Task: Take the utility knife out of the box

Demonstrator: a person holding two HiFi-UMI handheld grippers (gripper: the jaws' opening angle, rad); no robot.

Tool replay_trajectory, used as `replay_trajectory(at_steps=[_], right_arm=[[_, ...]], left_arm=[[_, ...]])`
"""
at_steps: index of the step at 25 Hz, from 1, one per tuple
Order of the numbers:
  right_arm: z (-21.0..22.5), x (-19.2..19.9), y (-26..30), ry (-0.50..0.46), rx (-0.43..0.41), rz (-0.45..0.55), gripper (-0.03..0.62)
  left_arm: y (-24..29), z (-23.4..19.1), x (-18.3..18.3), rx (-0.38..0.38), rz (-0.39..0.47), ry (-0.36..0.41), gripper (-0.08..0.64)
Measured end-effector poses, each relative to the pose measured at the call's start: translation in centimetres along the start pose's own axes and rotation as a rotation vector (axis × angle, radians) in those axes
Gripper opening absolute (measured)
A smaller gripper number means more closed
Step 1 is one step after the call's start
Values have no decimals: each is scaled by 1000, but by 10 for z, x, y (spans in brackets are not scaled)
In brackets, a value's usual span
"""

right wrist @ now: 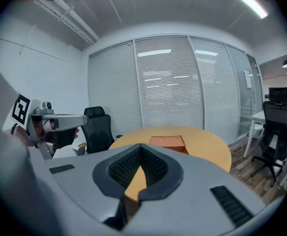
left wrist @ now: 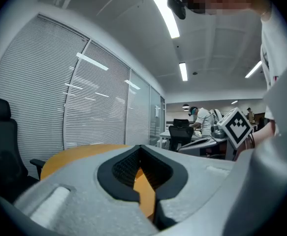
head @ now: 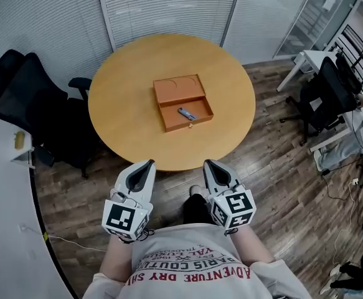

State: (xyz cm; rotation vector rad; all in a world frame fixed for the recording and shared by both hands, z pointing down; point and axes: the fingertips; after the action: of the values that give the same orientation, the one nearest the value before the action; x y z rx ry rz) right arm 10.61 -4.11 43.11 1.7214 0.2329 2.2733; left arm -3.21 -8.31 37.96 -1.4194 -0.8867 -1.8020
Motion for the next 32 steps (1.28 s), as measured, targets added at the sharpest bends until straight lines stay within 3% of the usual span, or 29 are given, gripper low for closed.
replay_trajectory(at_steps=[8,15,20,26,32], right_arm=[[93,-67,94,-64,-157,-51,9],[145,-79,161,-93,-261,-128,9],[165,-68,195,-117,-294,-213,9],[151,-36,236,-161,-355,-354,9],[155,4,269,-207,-316,-537,24]], left_arm=[[110,-42,-10,-210,-29,-53,-6],[174,-53,6,-316,-91,-71,-6],[195,-62,15,-348,-133,-72,-6],[199,-85,36,-352,-162,-117,-5],[214,-105,60,-319,-172,-140,-6]])
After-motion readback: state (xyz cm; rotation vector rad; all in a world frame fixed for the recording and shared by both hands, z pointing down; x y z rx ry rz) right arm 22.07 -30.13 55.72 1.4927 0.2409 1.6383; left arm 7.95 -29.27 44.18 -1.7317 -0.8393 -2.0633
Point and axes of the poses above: the fingertips, and each gripper's own axes: y forward along the fingers, z to its right, x out of its underside, and after that the axes turned 11 degrees about y, right-handed
